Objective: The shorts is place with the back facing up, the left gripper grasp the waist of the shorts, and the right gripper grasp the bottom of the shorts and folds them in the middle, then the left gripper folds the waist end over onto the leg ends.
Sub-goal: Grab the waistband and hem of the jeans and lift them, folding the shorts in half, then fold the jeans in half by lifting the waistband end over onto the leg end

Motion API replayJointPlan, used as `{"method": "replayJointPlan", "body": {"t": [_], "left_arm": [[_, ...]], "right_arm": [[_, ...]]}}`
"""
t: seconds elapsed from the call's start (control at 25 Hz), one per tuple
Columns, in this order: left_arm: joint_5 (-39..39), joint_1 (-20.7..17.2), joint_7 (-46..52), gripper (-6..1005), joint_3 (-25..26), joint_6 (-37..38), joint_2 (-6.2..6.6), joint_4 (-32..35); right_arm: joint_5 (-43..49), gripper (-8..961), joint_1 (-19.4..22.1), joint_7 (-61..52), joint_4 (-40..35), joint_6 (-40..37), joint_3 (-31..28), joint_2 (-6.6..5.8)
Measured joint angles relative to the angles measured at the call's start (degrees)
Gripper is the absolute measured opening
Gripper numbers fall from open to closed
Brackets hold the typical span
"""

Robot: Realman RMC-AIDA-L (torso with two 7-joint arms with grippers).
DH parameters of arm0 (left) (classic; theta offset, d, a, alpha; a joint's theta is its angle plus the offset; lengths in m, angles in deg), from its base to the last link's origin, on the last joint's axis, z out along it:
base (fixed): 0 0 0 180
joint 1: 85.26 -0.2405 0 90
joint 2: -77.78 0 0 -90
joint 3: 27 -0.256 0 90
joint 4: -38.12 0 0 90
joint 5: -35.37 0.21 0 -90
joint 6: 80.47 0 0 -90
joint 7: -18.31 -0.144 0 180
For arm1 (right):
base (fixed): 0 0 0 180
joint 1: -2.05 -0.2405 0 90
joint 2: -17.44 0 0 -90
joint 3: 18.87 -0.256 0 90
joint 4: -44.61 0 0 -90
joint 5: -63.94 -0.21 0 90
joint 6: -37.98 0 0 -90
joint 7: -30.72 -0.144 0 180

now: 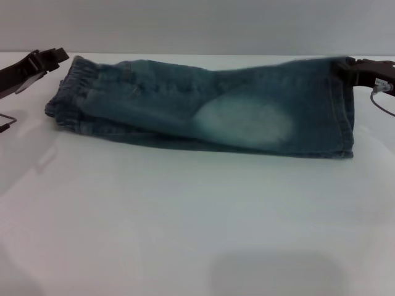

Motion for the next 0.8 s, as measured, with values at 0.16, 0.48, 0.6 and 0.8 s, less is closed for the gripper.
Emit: {"method": "replayJointPlan", "body": {"t": [0.16, 0.48, 0.6, 0.8], "left_arm": [[-0.86, 0.43, -1.2, 389, 0.0, 0.15, 0.07, -0.94], [-2.48, 0.36, -3.13, 583, 0.01, 1.09, 0.08, -1.14], [-3.77, -0.17, -4.51, 649, 0.13, 2.44, 0.2, -1.15], [-6.79, -1.71, -8.27, 837, 0.44, 5.94, 0.35, -1.15]], "right_arm": [[-0.08, 172, 0.33, -0.03, 0.0, 0.04, 0.01, 0.03], [-0.15, 600, 0.97, 0.14, -0.24, 0.08, -0.04, 0.54], [-0.23, 653, 1.5, 0.23, -1.43, 0.06, -0.44, 1.15], [-3.54, 660, 2.76, 1.71, -2.63, -0.39, -0.17, 1.65]]}}
